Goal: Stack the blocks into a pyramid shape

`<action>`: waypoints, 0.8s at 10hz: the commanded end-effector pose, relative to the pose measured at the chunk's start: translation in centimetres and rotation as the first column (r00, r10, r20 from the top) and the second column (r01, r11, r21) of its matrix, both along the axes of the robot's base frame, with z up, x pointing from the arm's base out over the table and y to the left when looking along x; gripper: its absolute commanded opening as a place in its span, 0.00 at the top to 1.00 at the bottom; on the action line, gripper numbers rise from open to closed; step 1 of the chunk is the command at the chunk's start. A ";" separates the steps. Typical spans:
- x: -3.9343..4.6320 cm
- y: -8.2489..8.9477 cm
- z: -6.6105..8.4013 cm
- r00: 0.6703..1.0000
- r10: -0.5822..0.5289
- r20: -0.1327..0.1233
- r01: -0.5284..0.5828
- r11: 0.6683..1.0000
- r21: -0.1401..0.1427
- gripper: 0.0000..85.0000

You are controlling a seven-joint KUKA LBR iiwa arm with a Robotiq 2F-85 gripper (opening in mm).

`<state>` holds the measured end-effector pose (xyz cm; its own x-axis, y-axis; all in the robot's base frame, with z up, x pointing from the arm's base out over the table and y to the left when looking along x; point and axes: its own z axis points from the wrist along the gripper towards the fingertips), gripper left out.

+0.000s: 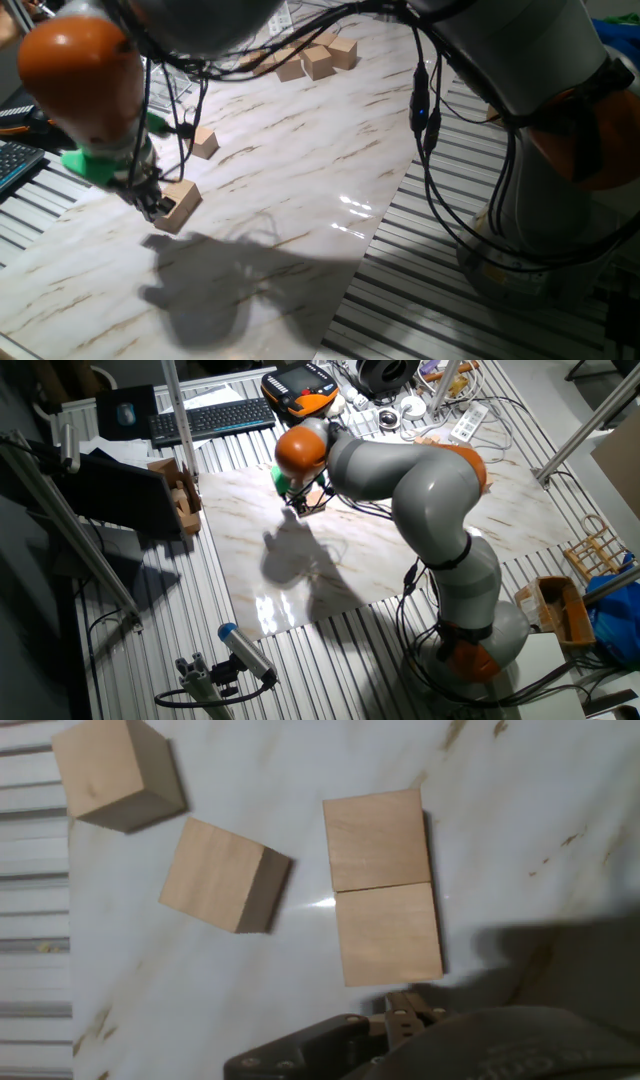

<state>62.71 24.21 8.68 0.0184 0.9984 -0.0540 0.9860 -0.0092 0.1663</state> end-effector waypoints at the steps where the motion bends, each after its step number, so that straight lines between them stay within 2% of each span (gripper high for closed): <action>1: 0.19 -0.3 0.3 1.000 0.003 -0.008 -0.003 1.000 -0.001 1.00; 3: 0.93 -1.6 1.3 0.999 0.035 -0.033 -0.035 0.999 -0.009 1.00; 6: 2.13 -2.6 1.1 0.998 0.050 -0.027 -0.051 0.998 -0.022 1.00; 8: 2.28 -2.6 0.9 0.998 0.059 -0.032 -0.060 0.998 -0.020 1.00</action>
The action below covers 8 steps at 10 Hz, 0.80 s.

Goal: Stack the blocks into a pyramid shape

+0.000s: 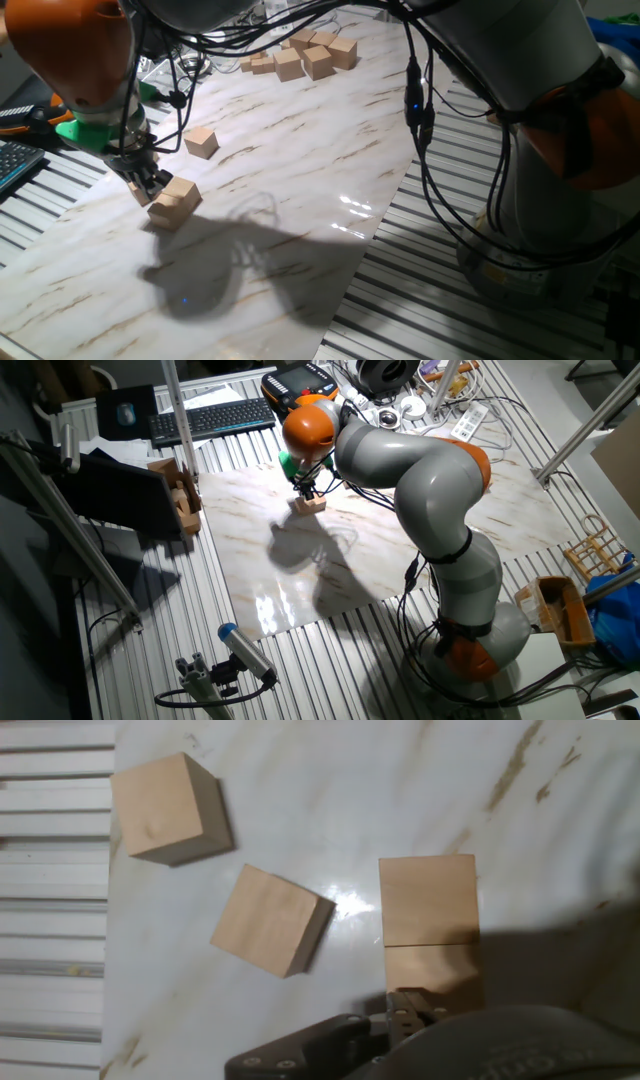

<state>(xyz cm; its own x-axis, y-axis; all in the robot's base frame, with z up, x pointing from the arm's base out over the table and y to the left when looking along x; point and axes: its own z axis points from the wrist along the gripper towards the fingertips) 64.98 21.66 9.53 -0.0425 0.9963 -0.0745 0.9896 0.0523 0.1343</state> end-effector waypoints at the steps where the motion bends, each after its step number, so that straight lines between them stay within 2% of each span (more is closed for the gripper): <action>1: -0.02 0.0 0.0 1.000 0.002 -0.004 -0.002 1.000 -0.002 1.00; 4: -0.19 0.0 0.3 1.000 0.013 -0.014 -0.013 1.000 -0.003 1.00; 8: -0.13 -0.1 0.5 0.999 0.030 -0.030 -0.029 0.999 0.020 1.00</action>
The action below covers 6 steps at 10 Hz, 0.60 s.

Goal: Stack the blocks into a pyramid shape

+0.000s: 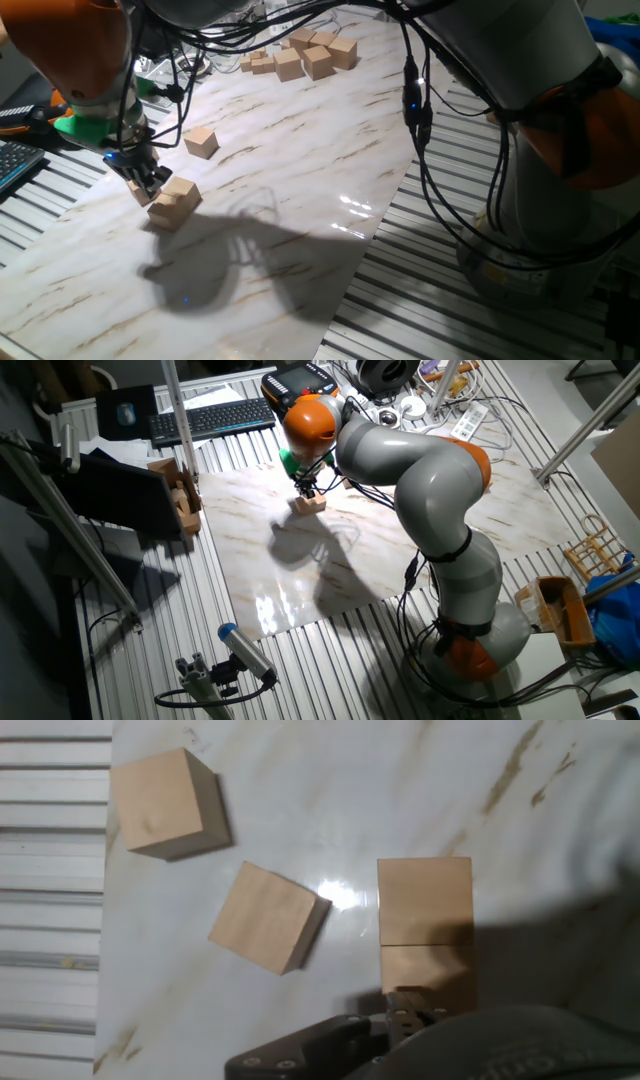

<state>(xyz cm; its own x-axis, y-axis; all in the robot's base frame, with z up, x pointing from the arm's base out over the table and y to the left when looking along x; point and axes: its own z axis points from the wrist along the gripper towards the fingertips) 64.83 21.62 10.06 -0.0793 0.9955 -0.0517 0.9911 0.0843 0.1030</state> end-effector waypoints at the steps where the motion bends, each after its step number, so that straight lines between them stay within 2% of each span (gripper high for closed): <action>1: 0.02 0.0 0.0 1.000 0.023 -0.012 -0.023 1.000 0.000 1.00; 2: 0.02 0.0 0.0 0.998 0.060 -0.015 -0.059 0.998 0.012 1.00; 3: 0.02 0.0 0.0 0.995 0.103 0.004 -0.103 0.994 0.024 1.00; 4: 0.02 0.0 0.0 0.994 0.109 -0.002 -0.108 0.994 0.026 1.00; 6: 0.02 0.0 0.0 0.997 0.078 -0.013 -0.078 0.997 0.001 1.00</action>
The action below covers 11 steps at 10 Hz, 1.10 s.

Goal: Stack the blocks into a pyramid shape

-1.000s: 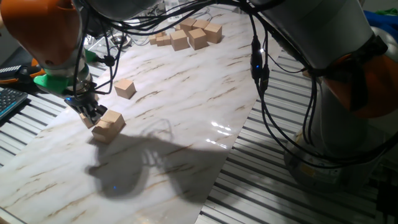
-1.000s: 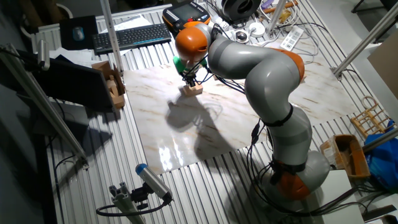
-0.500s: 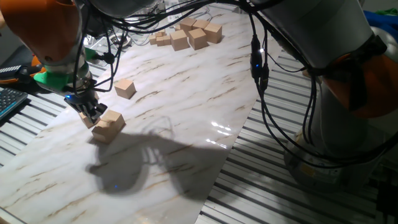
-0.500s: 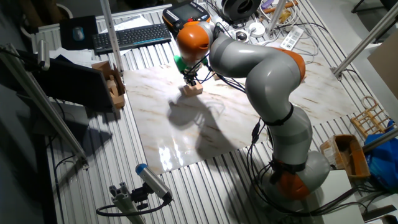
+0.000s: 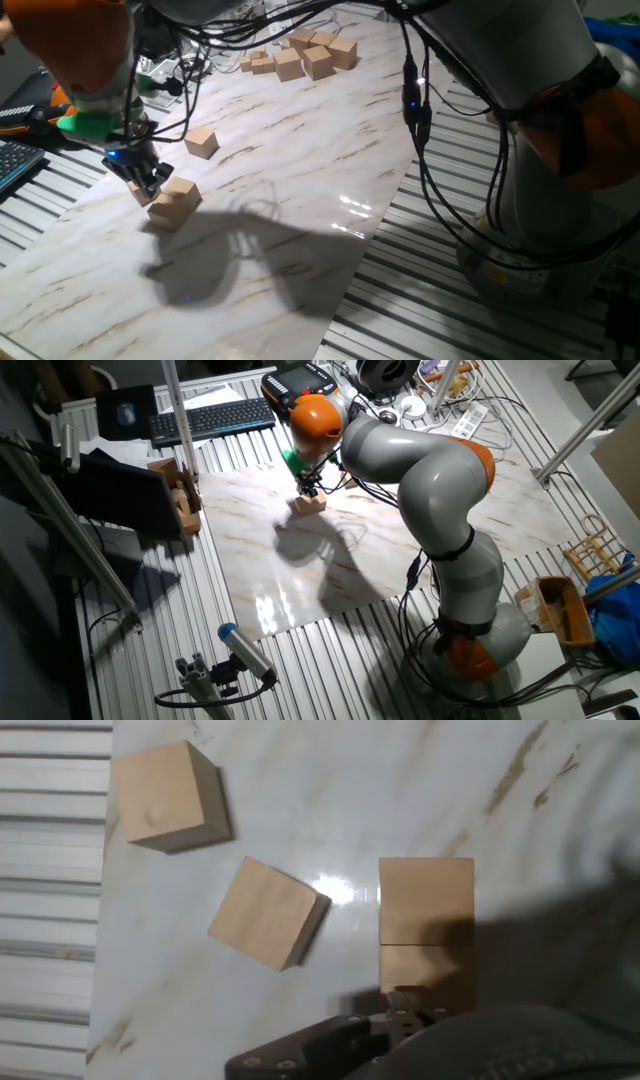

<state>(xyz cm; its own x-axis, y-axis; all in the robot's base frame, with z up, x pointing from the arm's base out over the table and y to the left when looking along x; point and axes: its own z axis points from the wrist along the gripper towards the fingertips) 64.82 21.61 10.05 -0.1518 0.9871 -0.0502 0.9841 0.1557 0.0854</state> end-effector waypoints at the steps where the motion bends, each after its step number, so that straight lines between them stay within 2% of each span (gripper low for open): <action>1: 0.03 0.0 0.0 0.999 -0.039 -0.006 0.039 0.999 0.000 1.00; 2: 0.37 0.2 0.5 0.996 -0.092 -0.025 0.092 0.996 0.009 1.00; 3: 1.15 0.5 1.1 0.992 -0.119 -0.036 0.120 0.993 0.012 1.00; 4: 1.75 0.6 1.0 0.990 -0.137 -0.028 0.138 0.990 0.013 1.00; 5: 2.12 0.6 1.0 0.990 -0.141 -0.008 0.141 0.990 0.016 1.00; 8: 2.99 0.1 0.3 0.990 -0.137 0.037 0.138 0.990 -0.010 1.00; 9: 3.46 -0.1 0.2 0.988 -0.146 0.043 0.146 0.989 -0.016 1.00; 10: 3.83 -0.3 0.1 0.988 -0.150 0.048 0.151 0.988 -0.014 1.00; 11: 4.22 -0.7 0.1 0.986 -0.157 0.060 0.157 0.988 0.003 1.00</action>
